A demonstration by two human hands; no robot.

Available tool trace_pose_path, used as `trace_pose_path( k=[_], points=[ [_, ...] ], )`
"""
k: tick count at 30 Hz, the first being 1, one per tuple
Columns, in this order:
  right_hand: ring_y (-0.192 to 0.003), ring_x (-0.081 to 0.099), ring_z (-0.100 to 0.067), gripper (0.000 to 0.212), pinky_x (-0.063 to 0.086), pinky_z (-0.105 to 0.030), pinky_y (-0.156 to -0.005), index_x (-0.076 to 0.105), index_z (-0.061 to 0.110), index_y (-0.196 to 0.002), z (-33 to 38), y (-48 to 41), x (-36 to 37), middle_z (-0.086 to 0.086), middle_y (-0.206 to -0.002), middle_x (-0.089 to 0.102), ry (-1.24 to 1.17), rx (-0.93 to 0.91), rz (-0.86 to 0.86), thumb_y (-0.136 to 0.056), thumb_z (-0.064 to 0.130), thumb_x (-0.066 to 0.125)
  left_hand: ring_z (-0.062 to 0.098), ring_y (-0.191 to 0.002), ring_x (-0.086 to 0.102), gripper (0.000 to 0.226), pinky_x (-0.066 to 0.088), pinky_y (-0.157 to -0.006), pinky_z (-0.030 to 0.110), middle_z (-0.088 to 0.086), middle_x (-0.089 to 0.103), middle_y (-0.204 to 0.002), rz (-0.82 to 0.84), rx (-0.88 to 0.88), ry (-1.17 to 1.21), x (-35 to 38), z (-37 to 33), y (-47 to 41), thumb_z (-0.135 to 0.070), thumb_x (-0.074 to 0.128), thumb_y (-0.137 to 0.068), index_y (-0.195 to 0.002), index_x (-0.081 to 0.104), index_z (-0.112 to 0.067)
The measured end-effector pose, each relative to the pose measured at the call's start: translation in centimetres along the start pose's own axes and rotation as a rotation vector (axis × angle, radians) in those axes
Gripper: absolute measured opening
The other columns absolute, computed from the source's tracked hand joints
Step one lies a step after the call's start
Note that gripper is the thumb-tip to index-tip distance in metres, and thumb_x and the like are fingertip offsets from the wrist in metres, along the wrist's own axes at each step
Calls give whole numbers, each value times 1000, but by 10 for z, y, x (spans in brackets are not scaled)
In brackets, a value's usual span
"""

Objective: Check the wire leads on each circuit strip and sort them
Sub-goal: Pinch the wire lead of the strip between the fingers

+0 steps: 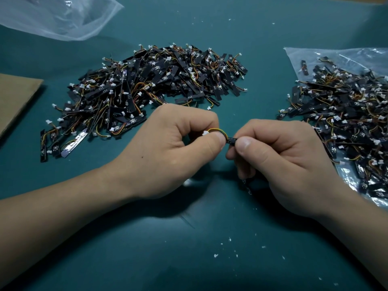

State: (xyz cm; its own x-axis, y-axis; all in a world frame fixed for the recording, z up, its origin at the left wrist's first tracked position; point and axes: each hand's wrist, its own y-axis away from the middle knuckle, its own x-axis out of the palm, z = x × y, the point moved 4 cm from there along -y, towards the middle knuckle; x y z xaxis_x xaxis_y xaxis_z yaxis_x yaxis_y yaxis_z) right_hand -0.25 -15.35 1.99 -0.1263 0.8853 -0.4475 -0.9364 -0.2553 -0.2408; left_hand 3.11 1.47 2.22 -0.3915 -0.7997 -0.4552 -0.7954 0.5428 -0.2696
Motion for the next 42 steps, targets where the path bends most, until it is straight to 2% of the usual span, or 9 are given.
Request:
trace_pose_path(
  k=[3,9,14,19,24,33,38,40,42],
  points=[
    [-50,58,-18,25,45,-30,-50,69,21,-80,0,0,0,2,-58,63,13,-8,1,-95,30,51,4,-53,39,29,32,-53,17,6,47,-56,5,13,25,-1,-1,0,-21,58,-90,-64,58,-8],
    [-48,57,-15,26,44,-25,-50,69,19,-80,0,0,0,0,-57,62,-3,-10,15,-96,29,52,4,-53,37,29,30,-53,17,4,45,-54,-13,12,15,0,-1,0,-10,58,-90,-62,58,-5],
    [-54,59,-21,26,48,-38,-54,67,20,-84,-1,-1,1,1,-63,64,-11,4,28,-99,33,50,0,-54,40,28,31,-56,12,-5,46,-55,-12,46,68,-2,-4,0,-23,54,-89,-64,58,-11],
    [-54,59,-21,25,48,-39,-53,67,23,-82,-1,-1,1,3,-63,65,12,-8,19,-99,31,51,0,-51,40,27,30,-54,10,-8,43,-53,-31,37,46,-2,-3,-1,-12,60,-89,-62,58,-8],
    [-53,60,-20,25,48,-37,-53,67,23,-78,-1,0,1,2,-63,65,32,-15,36,-97,30,52,1,-51,36,28,29,-52,12,5,42,-55,-27,33,14,-1,-1,-1,-5,57,-88,-61,56,1],
    [-53,58,-15,27,47,-30,-52,68,21,-75,0,0,0,2,-62,65,6,-16,72,-95,31,53,1,-52,36,27,29,-53,12,4,44,-55,-48,14,7,-1,0,-1,-8,58,-89,-63,58,-2],
    [-47,37,-17,50,32,-35,-48,44,6,-58,-5,0,2,-10,-51,41,0,-1,146,-97,36,50,13,-58,45,30,36,-56,26,4,51,-61,-115,51,75,-4,-1,-1,-30,55,-92,-77,65,-6],
    [-48,36,-18,50,30,-32,-48,44,4,-58,-4,0,-1,-11,-52,40,-56,-27,44,-99,33,48,28,-62,47,29,37,-58,38,11,53,-65,-237,48,87,-8,0,-2,-30,52,-92,-85,67,-6],
    [-47,42,-19,34,34,-25,-49,59,10,-77,-3,1,-9,-7,-59,54,-146,-92,-172,-104,27,47,24,-62,47,17,36,-58,33,8,55,-67,-336,8,84,-12,3,-3,-21,54,-91,-90,67,-9]
  ],
)
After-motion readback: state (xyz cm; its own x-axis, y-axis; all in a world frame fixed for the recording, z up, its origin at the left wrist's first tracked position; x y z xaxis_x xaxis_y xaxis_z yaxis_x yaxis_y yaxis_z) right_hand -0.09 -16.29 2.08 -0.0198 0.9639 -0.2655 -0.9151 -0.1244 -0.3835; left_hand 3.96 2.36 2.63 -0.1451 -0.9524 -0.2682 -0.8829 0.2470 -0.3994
